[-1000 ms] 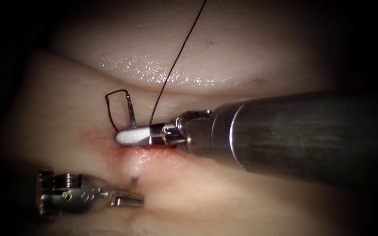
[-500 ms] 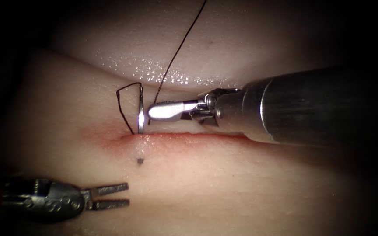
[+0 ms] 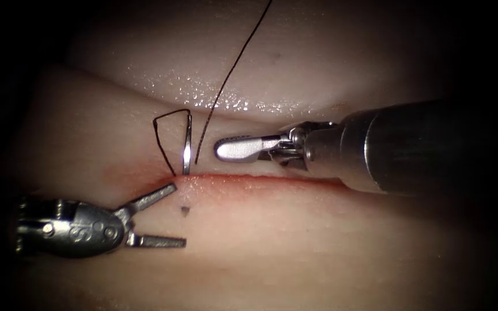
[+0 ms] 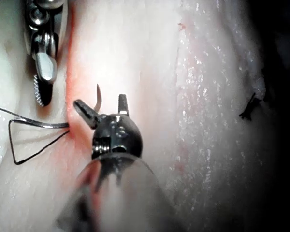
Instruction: Wound Closure
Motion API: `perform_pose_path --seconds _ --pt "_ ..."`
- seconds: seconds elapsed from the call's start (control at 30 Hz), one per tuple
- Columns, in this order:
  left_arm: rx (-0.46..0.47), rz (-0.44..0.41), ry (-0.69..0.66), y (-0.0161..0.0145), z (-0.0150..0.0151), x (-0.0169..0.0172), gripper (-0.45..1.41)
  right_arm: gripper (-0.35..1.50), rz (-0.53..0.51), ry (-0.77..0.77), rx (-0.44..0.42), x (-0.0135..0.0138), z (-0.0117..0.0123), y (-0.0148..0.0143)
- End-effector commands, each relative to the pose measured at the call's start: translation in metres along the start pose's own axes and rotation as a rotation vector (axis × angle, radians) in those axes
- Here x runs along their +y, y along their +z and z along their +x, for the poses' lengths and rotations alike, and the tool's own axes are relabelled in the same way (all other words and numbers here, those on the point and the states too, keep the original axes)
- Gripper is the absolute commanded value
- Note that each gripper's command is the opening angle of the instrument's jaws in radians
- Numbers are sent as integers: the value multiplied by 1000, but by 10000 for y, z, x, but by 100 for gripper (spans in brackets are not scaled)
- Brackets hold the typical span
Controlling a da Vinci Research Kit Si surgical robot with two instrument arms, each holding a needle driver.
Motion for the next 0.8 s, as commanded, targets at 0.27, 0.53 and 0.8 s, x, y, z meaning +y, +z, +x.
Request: perform_pose_path --seconds 0.27,0.53,0.8 --pt "71 -108 43 33 -22 -2 14 120 -4 -3 3 9 -6 5" --pt "130 -223 -50 32 -27 -10 -45 118 -7 -7 4 7 -7 -2" --pt "182 -348 -230 29 -23 -12 -45 127 -12 -407 -6 -9 -7 -16"
